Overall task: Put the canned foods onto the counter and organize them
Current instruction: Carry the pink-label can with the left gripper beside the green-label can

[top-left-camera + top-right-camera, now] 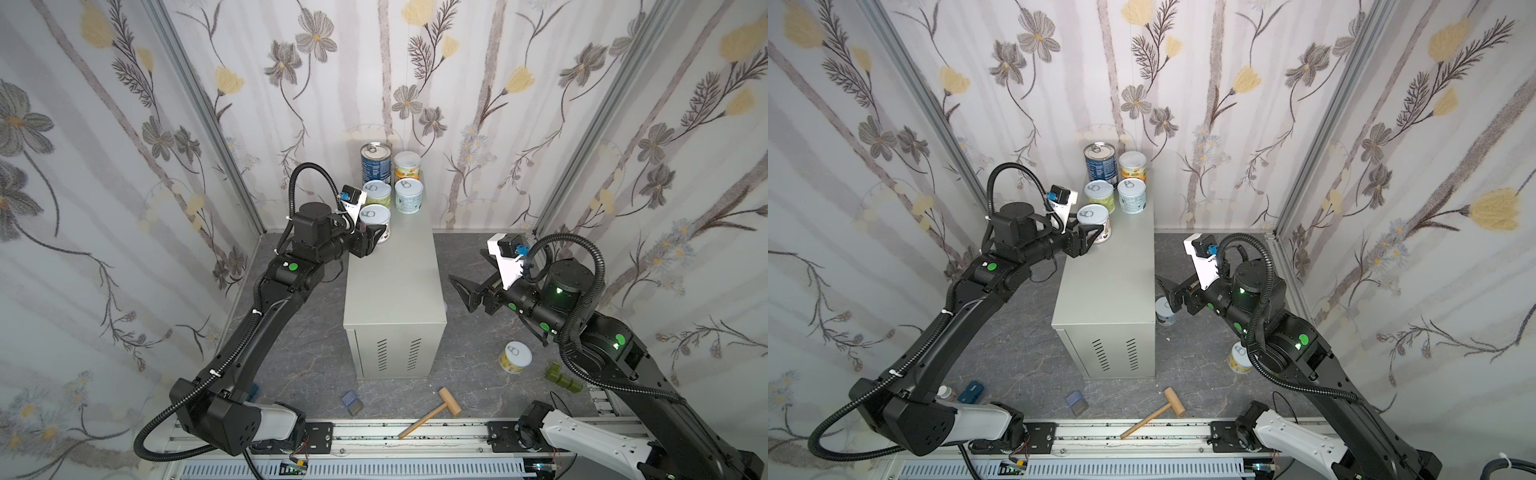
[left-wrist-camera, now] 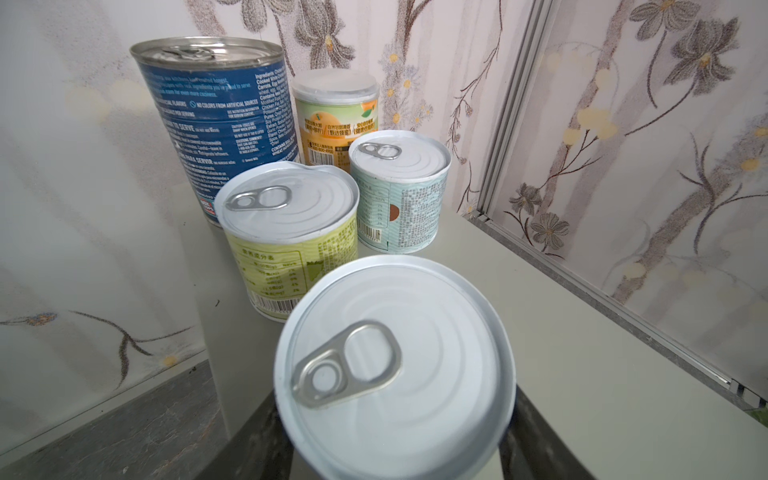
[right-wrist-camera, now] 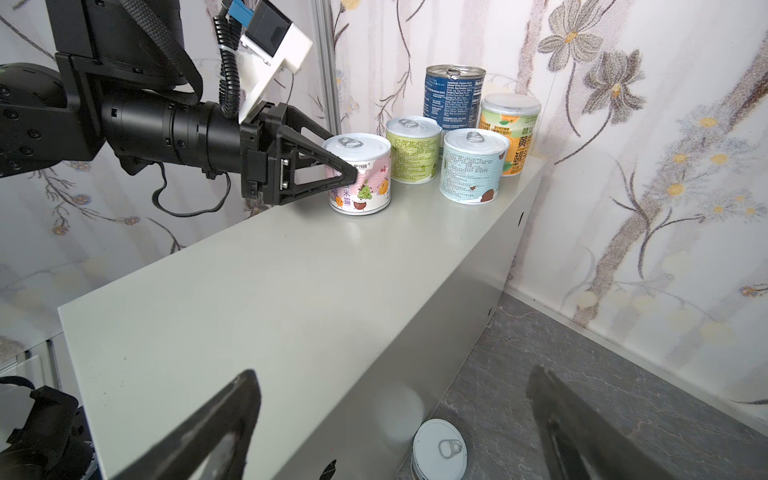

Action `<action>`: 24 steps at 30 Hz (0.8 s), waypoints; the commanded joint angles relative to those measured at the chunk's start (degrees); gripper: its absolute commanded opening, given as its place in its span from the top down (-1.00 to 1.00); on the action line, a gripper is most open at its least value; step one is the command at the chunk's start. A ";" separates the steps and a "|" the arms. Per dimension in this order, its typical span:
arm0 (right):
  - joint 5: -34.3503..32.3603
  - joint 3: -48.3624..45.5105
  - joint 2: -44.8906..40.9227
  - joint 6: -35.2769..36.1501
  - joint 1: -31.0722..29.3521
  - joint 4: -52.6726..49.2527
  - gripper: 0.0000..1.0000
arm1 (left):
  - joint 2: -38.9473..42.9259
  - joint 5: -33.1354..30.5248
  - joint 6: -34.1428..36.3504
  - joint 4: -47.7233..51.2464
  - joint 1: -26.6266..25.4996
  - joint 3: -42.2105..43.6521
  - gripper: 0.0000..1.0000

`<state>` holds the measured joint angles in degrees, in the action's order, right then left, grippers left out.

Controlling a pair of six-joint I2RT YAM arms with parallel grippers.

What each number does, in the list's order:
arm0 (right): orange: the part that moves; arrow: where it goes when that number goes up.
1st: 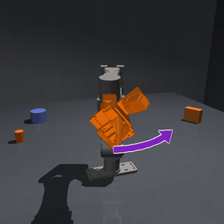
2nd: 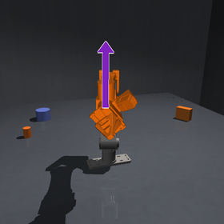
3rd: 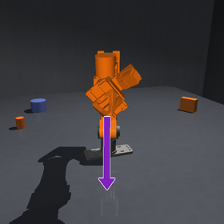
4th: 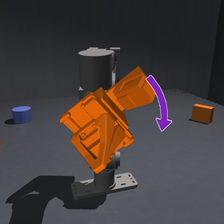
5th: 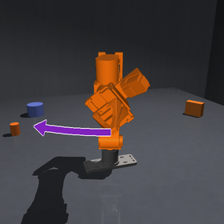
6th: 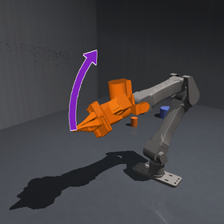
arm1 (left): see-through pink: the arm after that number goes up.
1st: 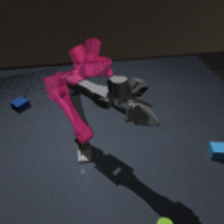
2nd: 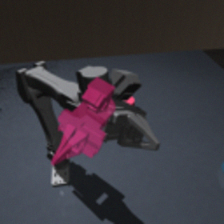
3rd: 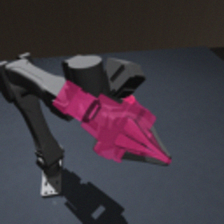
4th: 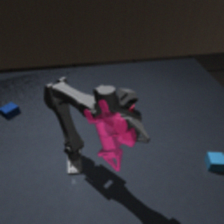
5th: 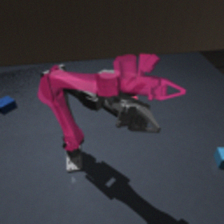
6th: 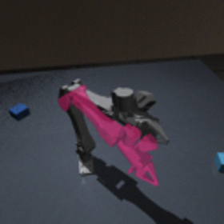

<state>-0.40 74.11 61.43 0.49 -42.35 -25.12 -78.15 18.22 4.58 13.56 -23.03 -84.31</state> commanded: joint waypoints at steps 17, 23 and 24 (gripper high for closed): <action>-0.15 -0.86 0.32 0.31 -0.52 2.39 -0.99 | 2.51 -0.53 0.04 0.15 0.08 0.03 -1.00; -0.93 -0.68 1.40 -1.02 -0.54 2.63 -0.99 | 9.81 -0.07 -0.54 4.04 0.27 2.99 -1.00; -1.54 -0.34 1.97 -1.51 -0.55 2.54 -0.99 | 11.08 -0.40 -0.88 5.12 0.49 3.27 -1.00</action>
<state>-0.49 73.25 62.30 -0.01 -42.85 -24.84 -69.14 18.11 4.45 16.14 -22.85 -81.93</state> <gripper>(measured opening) 0.996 0.997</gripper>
